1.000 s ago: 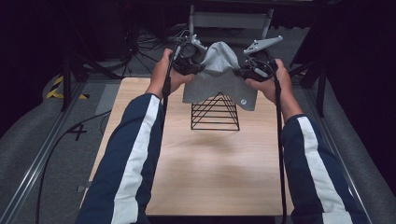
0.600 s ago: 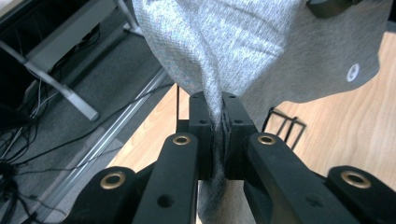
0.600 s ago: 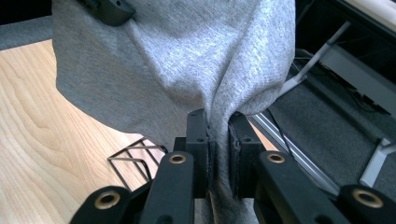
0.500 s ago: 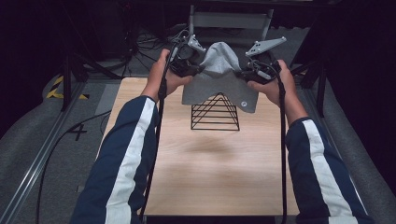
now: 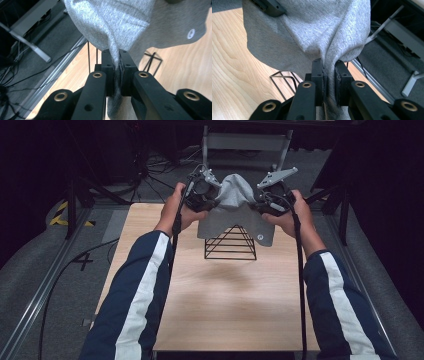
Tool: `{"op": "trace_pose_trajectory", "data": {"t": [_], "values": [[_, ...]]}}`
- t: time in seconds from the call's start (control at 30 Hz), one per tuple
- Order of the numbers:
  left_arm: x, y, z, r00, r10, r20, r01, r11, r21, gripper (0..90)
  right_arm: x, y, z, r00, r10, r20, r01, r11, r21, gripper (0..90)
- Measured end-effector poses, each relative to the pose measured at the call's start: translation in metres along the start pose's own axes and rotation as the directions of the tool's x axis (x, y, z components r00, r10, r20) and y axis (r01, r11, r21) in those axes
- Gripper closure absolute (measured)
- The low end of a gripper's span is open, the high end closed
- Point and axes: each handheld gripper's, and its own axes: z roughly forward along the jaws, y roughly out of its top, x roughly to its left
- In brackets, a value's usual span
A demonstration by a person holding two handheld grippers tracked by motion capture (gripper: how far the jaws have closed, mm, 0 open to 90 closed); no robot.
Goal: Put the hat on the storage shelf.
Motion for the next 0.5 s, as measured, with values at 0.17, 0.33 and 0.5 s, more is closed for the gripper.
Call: {"op": "trace_pose_trajectory", "data": {"t": [0.17,0.33,0.5], "values": [[-0.001,-0.009,0.015,0.9998,-0.013,0.015,0.013,0.9998,0.014,84.7,-0.002,-0.010,0.012,0.9998,0.016,-0.007,-0.016,0.9997,0.018,80.9],[-0.003,-0.021,0.030,0.9990,-0.034,0.029,0.034,0.9991,0.027,84.6,0.000,-0.026,0.027,0.9992,0.034,-0.022,-0.033,0.9987,0.039,80.9],[-0.007,-0.035,0.043,0.9976,-0.054,0.044,0.051,0.9973,0.053,84.5,0.004,-0.040,0.040,0.9980,0.054,-0.033,-0.051,0.9968,0.061,80.9]]}}
